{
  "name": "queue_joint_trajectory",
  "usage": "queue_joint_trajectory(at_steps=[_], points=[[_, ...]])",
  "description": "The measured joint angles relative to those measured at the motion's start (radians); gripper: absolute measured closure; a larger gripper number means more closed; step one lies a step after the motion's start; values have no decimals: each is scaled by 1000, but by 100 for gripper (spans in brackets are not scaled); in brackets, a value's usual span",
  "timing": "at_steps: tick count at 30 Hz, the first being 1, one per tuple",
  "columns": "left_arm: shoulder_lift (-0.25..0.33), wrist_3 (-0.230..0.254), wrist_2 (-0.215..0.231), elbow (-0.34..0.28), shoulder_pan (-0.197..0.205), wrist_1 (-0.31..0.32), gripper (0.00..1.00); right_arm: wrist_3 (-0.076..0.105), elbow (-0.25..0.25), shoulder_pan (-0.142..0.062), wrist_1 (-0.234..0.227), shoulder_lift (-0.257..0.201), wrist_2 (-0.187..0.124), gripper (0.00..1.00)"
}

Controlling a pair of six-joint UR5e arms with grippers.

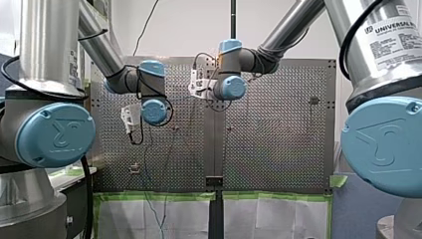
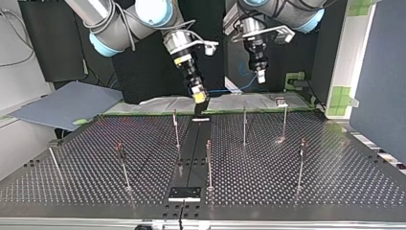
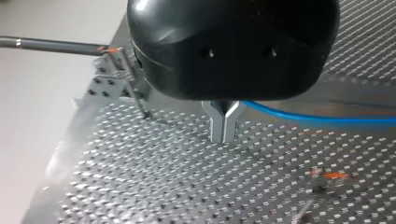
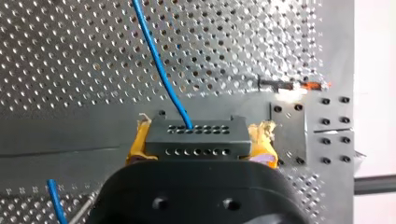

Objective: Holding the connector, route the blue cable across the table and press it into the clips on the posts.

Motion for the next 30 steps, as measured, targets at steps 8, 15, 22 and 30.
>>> queue_joint_trajectory(at_steps=[8,15,22,30], points=[[68,-4,-1,48,23,-69,100,26,-74,5,35,46,-28,100],[121,0,2,71,46,-109,100,34,-134,5,82,69,-36,100],[129,10,28,94,71,-118,100,36,-194,7,126,84,-44,100],[122,23,41,135,111,-140,100,36,-262,29,172,132,-48,100]])
